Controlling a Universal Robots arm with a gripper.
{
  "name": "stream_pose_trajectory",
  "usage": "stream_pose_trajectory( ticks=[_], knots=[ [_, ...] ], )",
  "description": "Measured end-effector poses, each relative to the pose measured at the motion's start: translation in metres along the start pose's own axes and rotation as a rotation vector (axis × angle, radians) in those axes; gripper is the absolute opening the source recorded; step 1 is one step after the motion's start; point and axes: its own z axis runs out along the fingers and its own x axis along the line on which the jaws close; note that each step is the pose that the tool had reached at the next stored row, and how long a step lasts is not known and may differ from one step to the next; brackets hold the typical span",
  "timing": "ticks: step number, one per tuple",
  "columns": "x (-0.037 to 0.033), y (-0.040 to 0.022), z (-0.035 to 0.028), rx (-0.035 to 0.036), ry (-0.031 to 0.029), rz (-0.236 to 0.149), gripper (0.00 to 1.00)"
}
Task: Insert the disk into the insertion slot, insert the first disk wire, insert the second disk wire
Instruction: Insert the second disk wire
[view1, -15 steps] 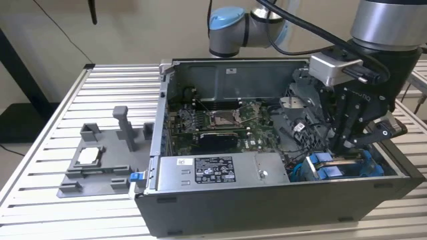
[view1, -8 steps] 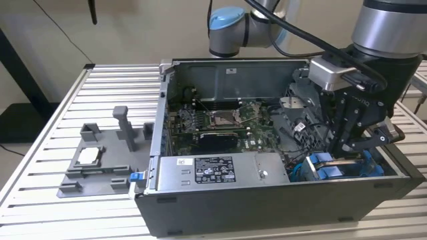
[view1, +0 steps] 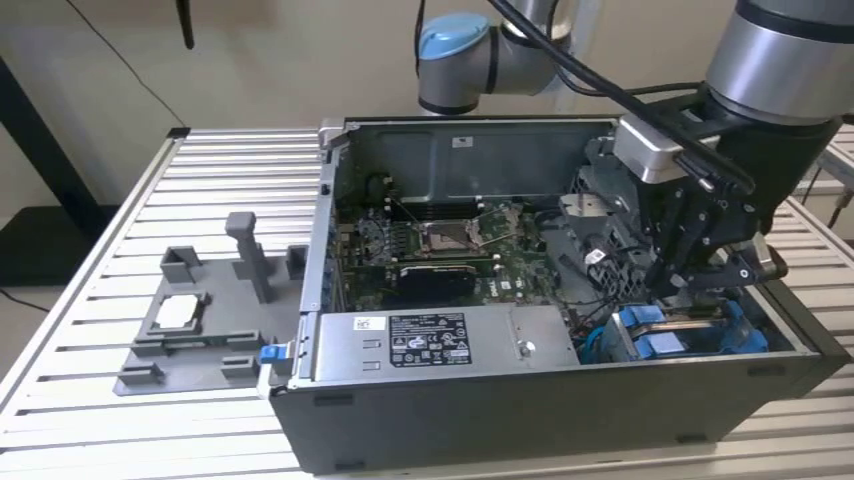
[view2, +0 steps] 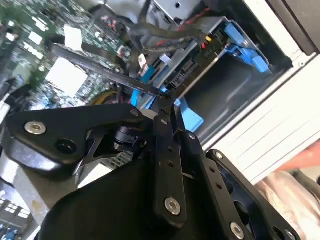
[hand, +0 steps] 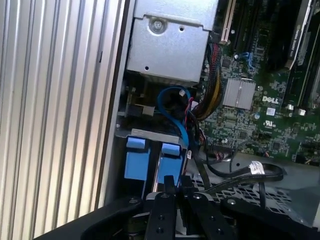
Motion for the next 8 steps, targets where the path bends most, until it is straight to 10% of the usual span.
stream_pose_trajectory(
  ticks=[4, 8],
  knots=[
    [0.0020, -0.0066, 0.0005, -0.0177, -0.0052, 0.001, 0.16],
    [0.0020, -0.0065, 0.0022, -0.0171, -0.0035, 0.058, 0.16]
  ],
)
